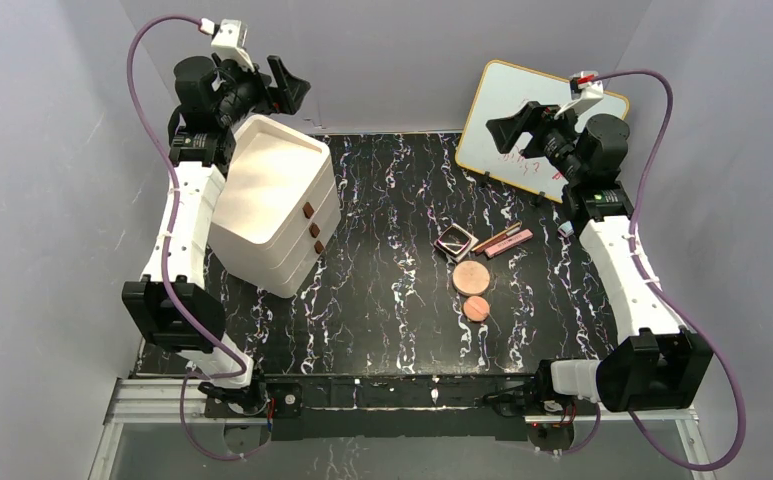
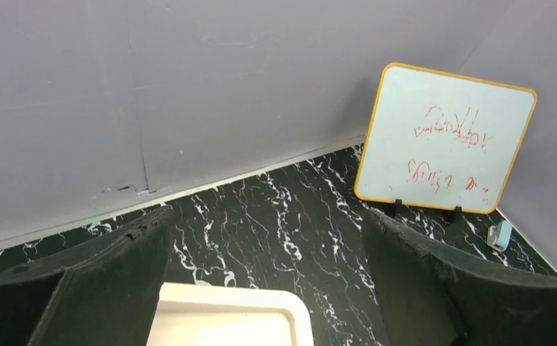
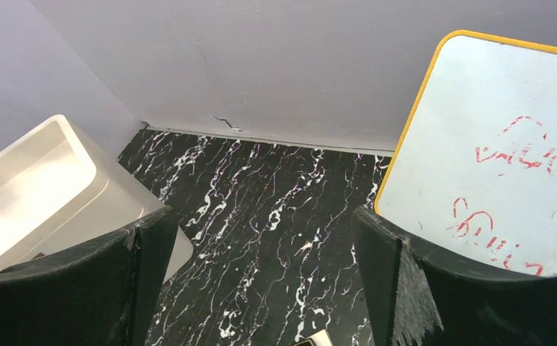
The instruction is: Organize the makeup
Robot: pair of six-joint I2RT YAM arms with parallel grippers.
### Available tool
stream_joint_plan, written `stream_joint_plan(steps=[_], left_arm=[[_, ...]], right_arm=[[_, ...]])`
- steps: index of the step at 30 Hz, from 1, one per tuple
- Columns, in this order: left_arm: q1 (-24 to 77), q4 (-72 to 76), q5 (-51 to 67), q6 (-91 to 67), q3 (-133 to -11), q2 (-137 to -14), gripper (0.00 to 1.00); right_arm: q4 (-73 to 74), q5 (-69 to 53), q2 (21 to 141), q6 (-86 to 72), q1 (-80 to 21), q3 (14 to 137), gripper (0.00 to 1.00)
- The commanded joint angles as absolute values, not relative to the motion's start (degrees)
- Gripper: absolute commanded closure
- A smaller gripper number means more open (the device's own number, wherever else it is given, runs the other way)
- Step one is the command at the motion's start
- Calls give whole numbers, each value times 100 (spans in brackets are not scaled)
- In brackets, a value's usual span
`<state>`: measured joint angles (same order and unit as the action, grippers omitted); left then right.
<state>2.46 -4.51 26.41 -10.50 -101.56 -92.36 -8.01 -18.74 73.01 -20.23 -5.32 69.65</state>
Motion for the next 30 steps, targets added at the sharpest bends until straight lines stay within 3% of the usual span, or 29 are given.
stream_joint_plan(steps=[1,7,12,22,30], left_arm=[[264,108,2620,-1106,-9724,-8605,2],[264,740,2147,-1028,-9064,-8069,2],[264,418,2283,-317,-9067,-8040,2],[237,-2486,715,485,-11649,-9680,2],[194,-3007,-257,1049,-11840,-10244,1]], right_arm=[[-1003,-1821,7063,-1903,-536,7102,1],[-873,-1668,6974,-1847,-536,7087,1],[-799,-1693,6942,-1843,-536,7100,1],[-826,-1766,6703,-1981,-536,6749,1],[-642,-1780,6633,-1946,-536,6620,1]])
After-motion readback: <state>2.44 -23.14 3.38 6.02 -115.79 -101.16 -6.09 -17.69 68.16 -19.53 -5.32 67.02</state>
